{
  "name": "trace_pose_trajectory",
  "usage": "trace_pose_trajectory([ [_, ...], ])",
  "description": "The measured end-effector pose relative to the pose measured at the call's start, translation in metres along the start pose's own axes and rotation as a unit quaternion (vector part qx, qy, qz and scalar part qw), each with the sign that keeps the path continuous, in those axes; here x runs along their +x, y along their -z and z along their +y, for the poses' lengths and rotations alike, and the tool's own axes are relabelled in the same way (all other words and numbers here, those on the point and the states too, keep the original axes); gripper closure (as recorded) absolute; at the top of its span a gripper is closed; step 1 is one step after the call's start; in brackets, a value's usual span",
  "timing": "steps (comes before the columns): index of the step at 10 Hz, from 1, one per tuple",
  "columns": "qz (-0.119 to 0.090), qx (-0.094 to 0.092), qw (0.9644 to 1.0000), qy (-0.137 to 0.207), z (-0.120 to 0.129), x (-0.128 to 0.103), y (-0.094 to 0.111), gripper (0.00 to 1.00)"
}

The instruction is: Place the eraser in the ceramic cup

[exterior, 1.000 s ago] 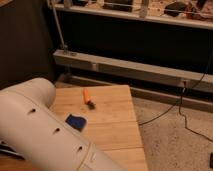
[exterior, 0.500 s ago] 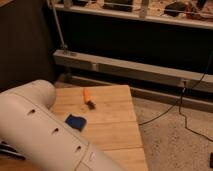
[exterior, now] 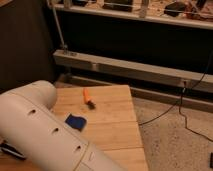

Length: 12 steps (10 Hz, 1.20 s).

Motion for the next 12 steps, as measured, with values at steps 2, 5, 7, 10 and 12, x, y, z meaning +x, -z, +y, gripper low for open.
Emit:
trace_pose_trajectory([
  [2, 0.002, 0.000, 1.0000, -0.003, -0.002, 0.000, -0.001, 0.66],
  [5, 0.002, 0.000, 1.0000, -0.007, -0.007, -0.001, 0.001, 0.66],
  [7, -0.008, -0.009, 0.9998, -0.016, -0.011, -0.003, 0.018, 0.66],
  [10, -0.055, -0.038, 0.9968, -0.043, -0.029, -0.003, 0.071, 0.66],
  [12, -0.094, -0.057, 0.9918, -0.065, -0.048, 0.006, 0.112, 0.66],
])
